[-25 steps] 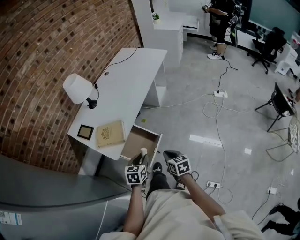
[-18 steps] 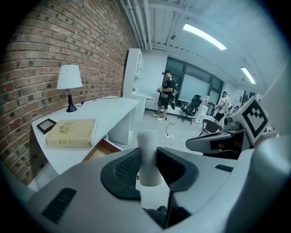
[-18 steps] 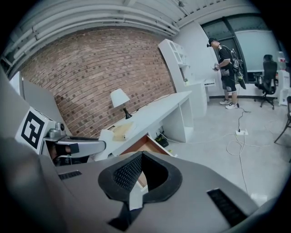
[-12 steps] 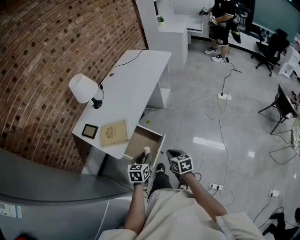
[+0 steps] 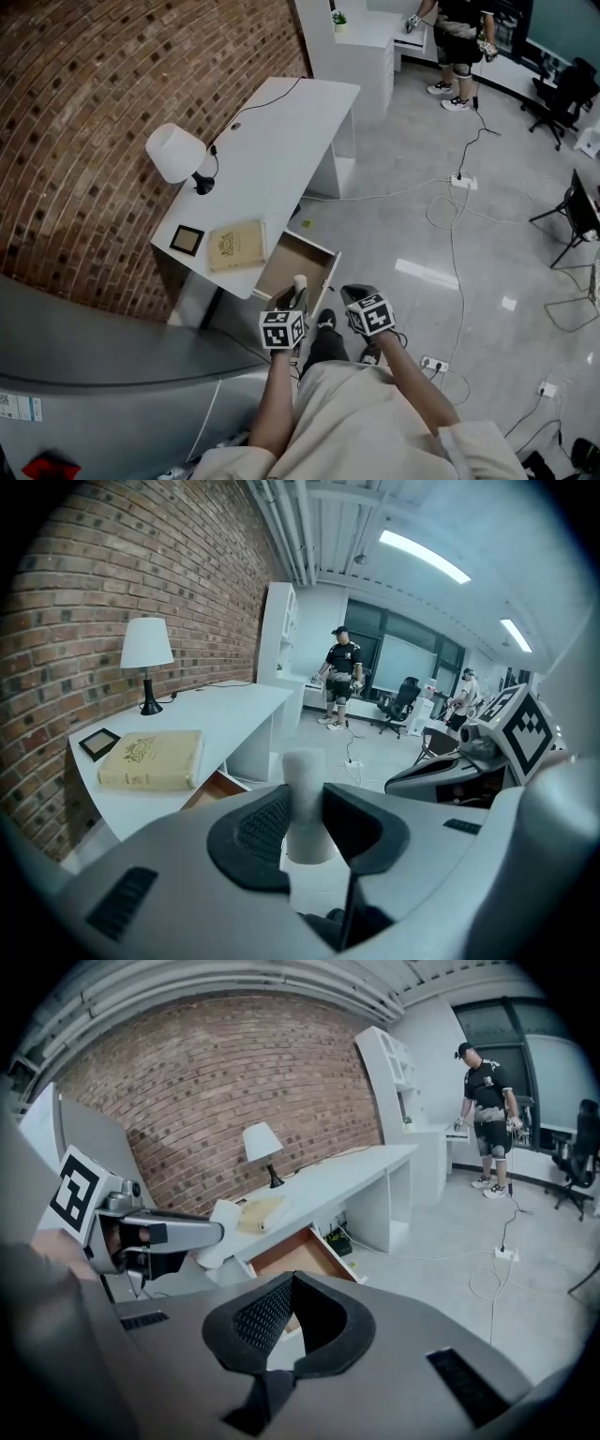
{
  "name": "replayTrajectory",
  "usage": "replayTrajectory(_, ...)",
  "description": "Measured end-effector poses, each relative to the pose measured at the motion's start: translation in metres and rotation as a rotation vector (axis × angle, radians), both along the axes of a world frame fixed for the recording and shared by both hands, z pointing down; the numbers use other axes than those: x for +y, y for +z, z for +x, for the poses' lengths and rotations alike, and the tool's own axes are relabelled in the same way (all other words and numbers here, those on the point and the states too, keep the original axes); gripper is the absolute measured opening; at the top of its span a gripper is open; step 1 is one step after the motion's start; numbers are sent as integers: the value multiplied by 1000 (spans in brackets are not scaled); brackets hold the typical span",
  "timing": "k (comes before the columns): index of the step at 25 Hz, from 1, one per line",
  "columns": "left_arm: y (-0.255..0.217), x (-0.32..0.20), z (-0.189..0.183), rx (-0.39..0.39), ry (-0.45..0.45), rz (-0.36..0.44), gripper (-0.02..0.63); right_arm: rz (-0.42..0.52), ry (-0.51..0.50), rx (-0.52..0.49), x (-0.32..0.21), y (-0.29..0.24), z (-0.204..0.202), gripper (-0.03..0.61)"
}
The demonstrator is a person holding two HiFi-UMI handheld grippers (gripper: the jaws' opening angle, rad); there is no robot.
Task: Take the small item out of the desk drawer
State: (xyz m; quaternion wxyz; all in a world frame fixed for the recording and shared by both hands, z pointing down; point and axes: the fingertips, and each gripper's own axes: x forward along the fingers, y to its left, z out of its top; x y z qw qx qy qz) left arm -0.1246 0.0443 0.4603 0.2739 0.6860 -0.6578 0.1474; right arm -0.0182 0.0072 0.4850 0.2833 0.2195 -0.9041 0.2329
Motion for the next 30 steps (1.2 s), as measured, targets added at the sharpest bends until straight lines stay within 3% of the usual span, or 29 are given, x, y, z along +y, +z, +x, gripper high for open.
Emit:
replayTrajectory(12, 16, -13, 12, -3, 10, -50, 123, -58, 18, -144, -12, -1, 3, 25)
replayTrajectory(16, 23, -11, 15, 2, 5, -68, 123, -92, 13, -234, -12, -9, 0, 25)
replayTrajectory(22, 22, -12, 14, 12, -7, -64, 123, -96, -7, -255, -13, -13, -4, 25)
replayTrajectory(26, 23, -7, 14, 39, -22, -64, 123, -172, 32, -323, -11, -14, -2, 25)
replayTrajectory(30, 23, -5, 13, 30, -21, -60, 123, -169, 12, -300, -10, -9, 1, 25)
